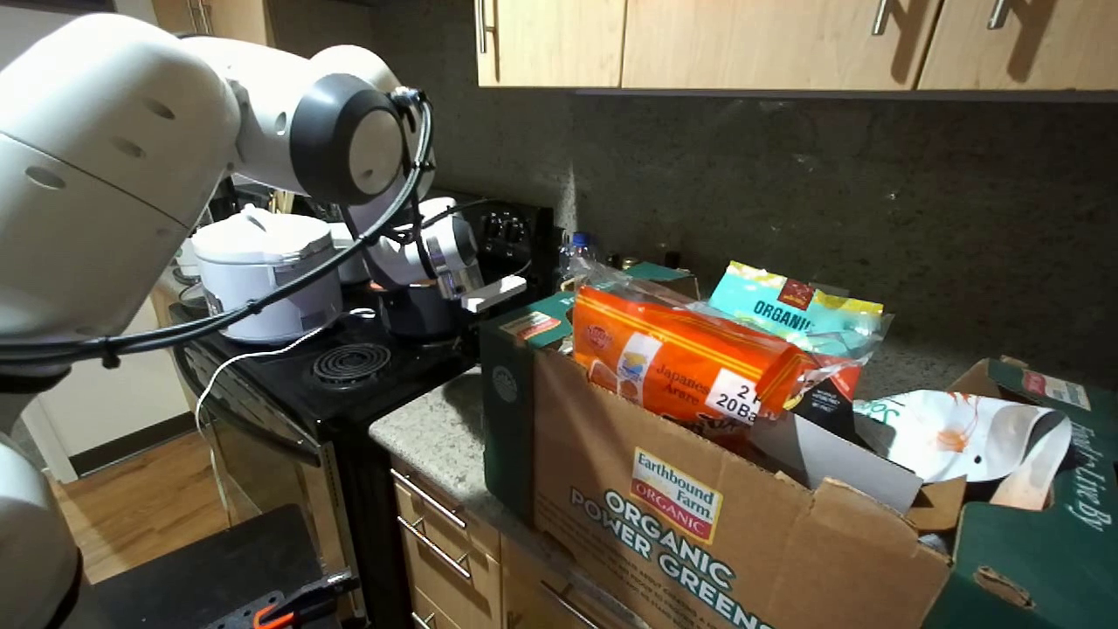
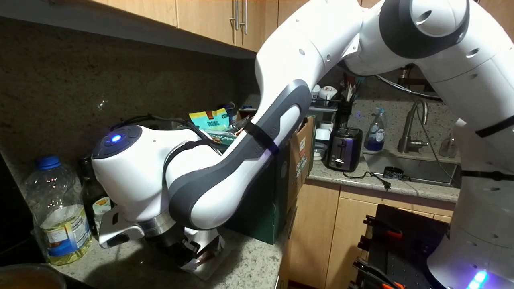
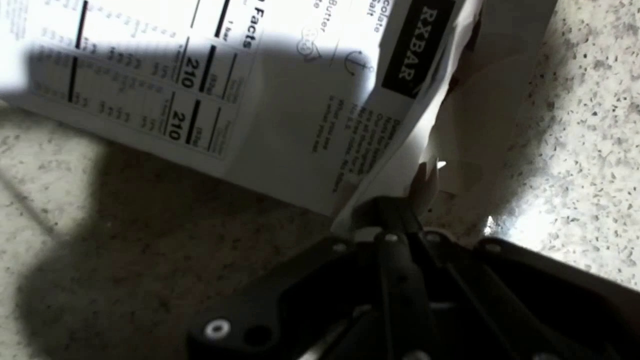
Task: Lay the box on its side
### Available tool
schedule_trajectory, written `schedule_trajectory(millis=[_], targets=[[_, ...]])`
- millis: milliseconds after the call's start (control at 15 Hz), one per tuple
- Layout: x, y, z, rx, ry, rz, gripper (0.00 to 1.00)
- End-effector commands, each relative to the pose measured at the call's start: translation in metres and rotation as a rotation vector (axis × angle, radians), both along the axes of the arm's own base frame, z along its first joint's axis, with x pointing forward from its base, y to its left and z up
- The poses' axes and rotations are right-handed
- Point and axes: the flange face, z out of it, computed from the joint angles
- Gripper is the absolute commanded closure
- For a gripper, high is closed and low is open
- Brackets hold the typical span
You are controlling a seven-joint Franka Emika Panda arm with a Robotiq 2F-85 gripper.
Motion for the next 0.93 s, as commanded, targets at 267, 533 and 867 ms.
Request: schedule_trajectory(millis=[267,533,867], targets=[[-0.024,0.005,0.022,0.021,-0.018,0.004,1.00],[-0.050,0.017,0.041,-0.002,-0.031,0.008,1.00],[-0.069,0.020,0.041,-0.027,-0.018,0.010,1.00]])
